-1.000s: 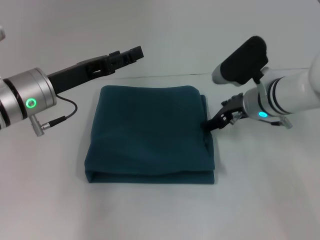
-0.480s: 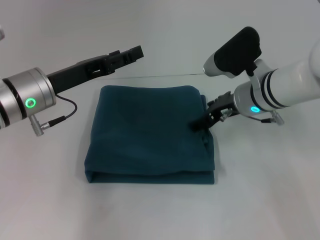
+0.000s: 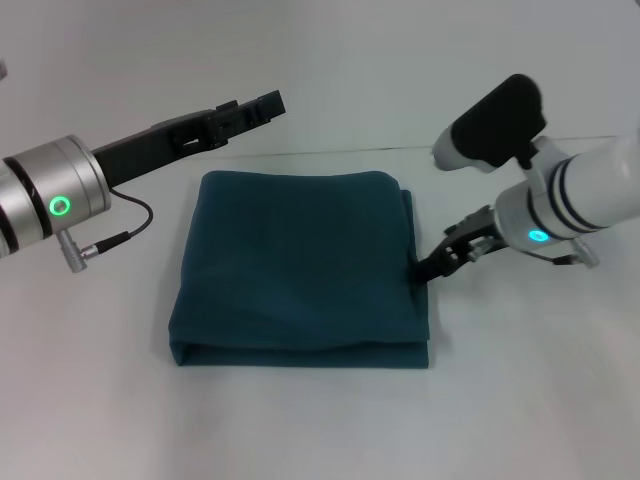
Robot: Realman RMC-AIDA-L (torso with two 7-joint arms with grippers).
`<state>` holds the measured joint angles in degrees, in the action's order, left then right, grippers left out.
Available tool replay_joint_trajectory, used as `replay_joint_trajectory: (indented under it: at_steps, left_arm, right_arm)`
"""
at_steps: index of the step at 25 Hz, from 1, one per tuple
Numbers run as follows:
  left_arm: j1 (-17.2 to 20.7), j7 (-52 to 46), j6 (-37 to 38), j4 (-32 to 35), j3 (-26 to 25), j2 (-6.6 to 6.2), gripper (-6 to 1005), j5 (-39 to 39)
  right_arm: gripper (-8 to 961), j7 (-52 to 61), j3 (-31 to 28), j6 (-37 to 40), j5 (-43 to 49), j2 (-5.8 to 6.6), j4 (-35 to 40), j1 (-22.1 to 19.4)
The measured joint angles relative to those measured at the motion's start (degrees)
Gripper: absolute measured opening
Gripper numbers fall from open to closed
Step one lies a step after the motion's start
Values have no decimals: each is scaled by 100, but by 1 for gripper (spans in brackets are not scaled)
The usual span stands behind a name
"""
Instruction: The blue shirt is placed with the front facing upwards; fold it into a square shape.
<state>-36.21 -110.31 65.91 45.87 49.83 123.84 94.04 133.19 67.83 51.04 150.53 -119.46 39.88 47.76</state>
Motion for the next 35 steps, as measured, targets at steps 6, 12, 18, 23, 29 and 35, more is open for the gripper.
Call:
replay_joint_trajectory:
  at_steps: [6,12,18,23,29,35]
  left_arm:
    - [7,1,-1,12,-2,0,838,0]
    - [9,2,-2,28,-89,-5,838,0]
    - [14,-1,5,33,-182,-23,838,0]
    - [21,-10,9,36,-185,-26,837,0]
    - [26,-22,40,41,-185,-26,837,0]
    - [23,-31,56,57,-199,-22,838,0]
  right_arm:
    - [911,192,10,161,106,-31,750,-318]
    - [911,101,89,705,-552,-45,1174,-414]
    - [911,35,285,1192,-888,-50,1205,-443]
    - [911,51,289,1503,-941,-35,1221,-514]
    - [911,66,296,1656,-856,-12,1329,-682]
    - [911,76,301,1755,-671,-22,1310,-706]
